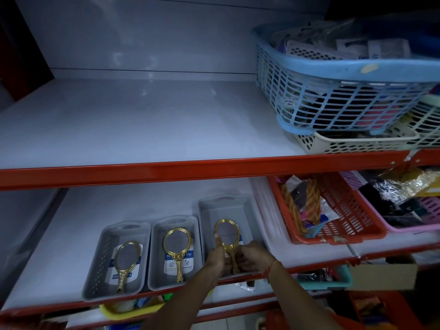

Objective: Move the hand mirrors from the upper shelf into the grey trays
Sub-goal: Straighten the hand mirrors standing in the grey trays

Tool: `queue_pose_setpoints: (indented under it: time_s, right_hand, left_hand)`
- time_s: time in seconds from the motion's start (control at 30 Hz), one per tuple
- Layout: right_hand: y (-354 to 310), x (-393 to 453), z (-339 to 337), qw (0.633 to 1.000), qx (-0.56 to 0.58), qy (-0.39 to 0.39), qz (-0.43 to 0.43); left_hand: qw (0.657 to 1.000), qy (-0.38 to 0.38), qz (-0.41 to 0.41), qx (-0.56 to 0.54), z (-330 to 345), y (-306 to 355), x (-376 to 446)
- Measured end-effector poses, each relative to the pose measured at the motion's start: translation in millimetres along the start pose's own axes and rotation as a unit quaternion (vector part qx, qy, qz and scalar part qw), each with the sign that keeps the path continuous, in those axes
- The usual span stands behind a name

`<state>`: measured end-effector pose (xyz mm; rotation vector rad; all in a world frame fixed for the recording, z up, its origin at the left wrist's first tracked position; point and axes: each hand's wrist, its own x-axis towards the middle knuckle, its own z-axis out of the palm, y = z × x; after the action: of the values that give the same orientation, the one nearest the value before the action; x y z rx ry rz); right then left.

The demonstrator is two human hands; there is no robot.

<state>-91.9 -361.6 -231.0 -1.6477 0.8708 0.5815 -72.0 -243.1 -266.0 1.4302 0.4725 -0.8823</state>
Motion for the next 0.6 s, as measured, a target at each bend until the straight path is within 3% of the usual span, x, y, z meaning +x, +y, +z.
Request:
queue_pose_setpoints:
  time_s: [0.3,0.43,0.6]
  right_hand:
    - [-2.0,-6.7,5.6,0.998,-0.054,0.028,-0.029]
    - [-11.3,-30.2,9.3,0.987,-0.105,0.081,-0.091]
    - [-27.9,-63.3,20.2,0.978,-0.095,0.088,-0.165]
  left_hand:
    - [0.999,-0.011,0.022,0.026,-0.8,5.1,-19.1]
    - [0.993,0.011,0.076,0.084,-13.1,8.4,-44.5]
    - [0.99,0.007,0.13,0.056,-40.8,23.6,-87.3]
